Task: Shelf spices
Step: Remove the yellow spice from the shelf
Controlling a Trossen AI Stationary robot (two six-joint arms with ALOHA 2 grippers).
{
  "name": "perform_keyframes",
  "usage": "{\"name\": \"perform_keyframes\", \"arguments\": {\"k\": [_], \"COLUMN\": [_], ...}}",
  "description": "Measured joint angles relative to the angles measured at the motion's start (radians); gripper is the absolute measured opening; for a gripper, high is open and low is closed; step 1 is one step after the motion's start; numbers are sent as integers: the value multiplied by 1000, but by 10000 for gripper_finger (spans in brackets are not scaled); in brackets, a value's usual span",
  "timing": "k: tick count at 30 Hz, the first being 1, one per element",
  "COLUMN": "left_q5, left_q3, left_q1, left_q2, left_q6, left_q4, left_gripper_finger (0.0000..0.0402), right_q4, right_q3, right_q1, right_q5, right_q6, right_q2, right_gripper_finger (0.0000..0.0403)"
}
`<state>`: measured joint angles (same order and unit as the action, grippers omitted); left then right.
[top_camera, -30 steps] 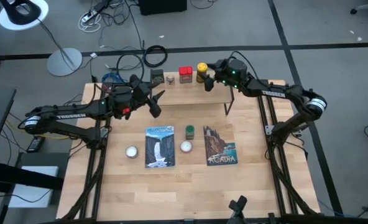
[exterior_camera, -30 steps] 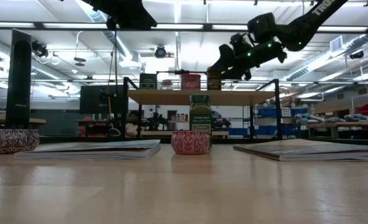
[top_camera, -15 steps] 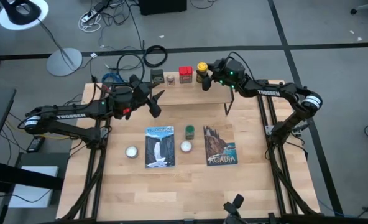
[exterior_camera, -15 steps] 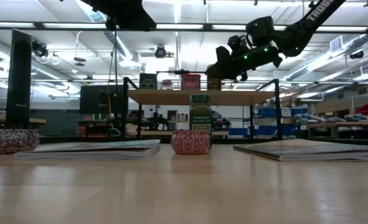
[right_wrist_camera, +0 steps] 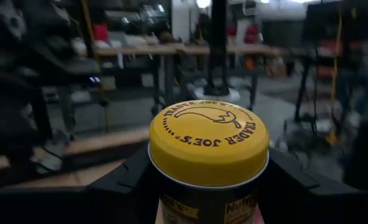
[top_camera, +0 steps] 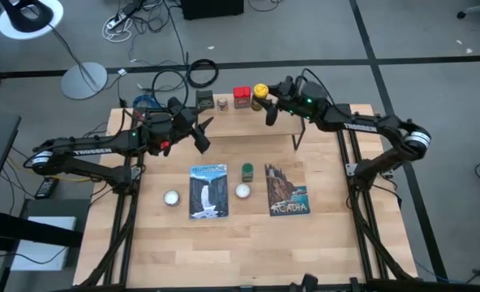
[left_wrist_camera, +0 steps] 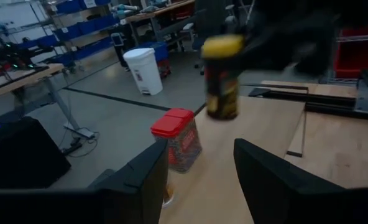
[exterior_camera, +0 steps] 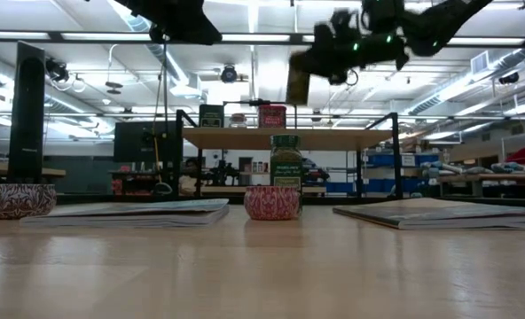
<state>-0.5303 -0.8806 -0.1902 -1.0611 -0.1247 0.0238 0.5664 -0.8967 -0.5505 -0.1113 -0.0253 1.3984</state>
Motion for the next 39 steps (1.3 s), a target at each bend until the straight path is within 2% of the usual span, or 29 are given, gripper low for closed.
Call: {"name": "perform_keyframes", "arguments": {"k": [7, 15, 19, 24, 34, 39], "left_q5": [-1, -1, -6, -35, -35, -35], "left_q3": [0, 0, 0, 0, 0, 0], "left_q1": [0, 0, 0, 0, 0, 0], "left_q2": [0, 0, 0, 0, 1, 1], "left_q6": [-3, -3, -3, -22, -23, -22], "left_q4": [0, -7, -28, 5, 32, 35], "left_gripper_finger": [188, 188, 188, 188, 188, 188], "right_q4": [-97, -266, -257, -112, 150, 223], "right_q3": [0, 0, 11, 11, 11, 11], "right_q1": [130, 322, 426, 514, 599, 590], "right_q5": [19, 164, 228, 256, 258, 258], "right_q6": [-1, -37, -24, -8, 103, 104], "right_q2": [-145, -152, -95, 25, 303, 383], "right_gripper_finger": [201, 201, 201, 201, 201, 201]}}
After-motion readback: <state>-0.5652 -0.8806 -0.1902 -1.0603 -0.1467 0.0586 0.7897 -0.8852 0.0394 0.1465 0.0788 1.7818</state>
